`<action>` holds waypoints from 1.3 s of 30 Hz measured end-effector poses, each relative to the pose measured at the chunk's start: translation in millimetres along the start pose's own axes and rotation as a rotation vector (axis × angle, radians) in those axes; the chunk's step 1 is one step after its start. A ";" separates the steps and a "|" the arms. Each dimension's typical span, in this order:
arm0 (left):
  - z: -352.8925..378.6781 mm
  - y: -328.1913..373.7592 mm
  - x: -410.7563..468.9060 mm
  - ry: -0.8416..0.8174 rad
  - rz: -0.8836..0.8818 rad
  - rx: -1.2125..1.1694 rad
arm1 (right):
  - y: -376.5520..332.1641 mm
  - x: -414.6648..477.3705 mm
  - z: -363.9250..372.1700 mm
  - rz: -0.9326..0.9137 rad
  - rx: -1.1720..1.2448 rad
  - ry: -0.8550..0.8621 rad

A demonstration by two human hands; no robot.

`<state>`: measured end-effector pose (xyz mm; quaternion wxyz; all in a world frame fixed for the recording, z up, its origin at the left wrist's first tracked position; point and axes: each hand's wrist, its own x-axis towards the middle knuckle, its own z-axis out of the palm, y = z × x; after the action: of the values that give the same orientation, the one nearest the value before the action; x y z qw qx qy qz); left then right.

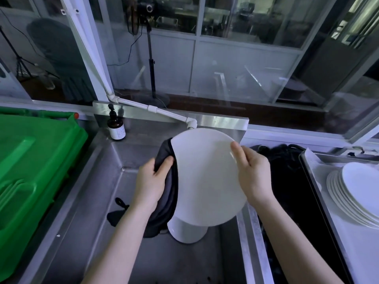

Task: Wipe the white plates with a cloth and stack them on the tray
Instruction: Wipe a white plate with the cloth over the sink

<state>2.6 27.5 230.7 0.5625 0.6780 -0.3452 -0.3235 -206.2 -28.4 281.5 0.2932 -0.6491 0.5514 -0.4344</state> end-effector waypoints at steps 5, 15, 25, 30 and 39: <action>-7.0 4.0 7.5 -0.153 0.181 0.213 | -8.4 5.9 3.3 -0.224 -0.264 -0.287; 2.4 -6.4 -5.4 0.065 -0.099 -0.152 | -5.9 -15.7 20.2 0.028 0.040 0.121; -24.7 -1.0 3.1 0.175 0.017 0.035 | -4.1 -2.3 -0.1 -0.004 0.180 -0.224; -15.5 19.8 10.7 -0.220 0.340 0.311 | -28.8 12.8 7.7 -0.382 -0.296 -0.516; -15.2 -11.2 4.5 0.014 -0.031 -0.135 | -12.6 -3.1 10.0 -0.061 0.057 -0.076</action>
<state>18.8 33.3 221.8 0.6044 0.6460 -0.3080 -0.3501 -191.5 -23.6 287.1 0.3189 -0.6729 0.5075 -0.4336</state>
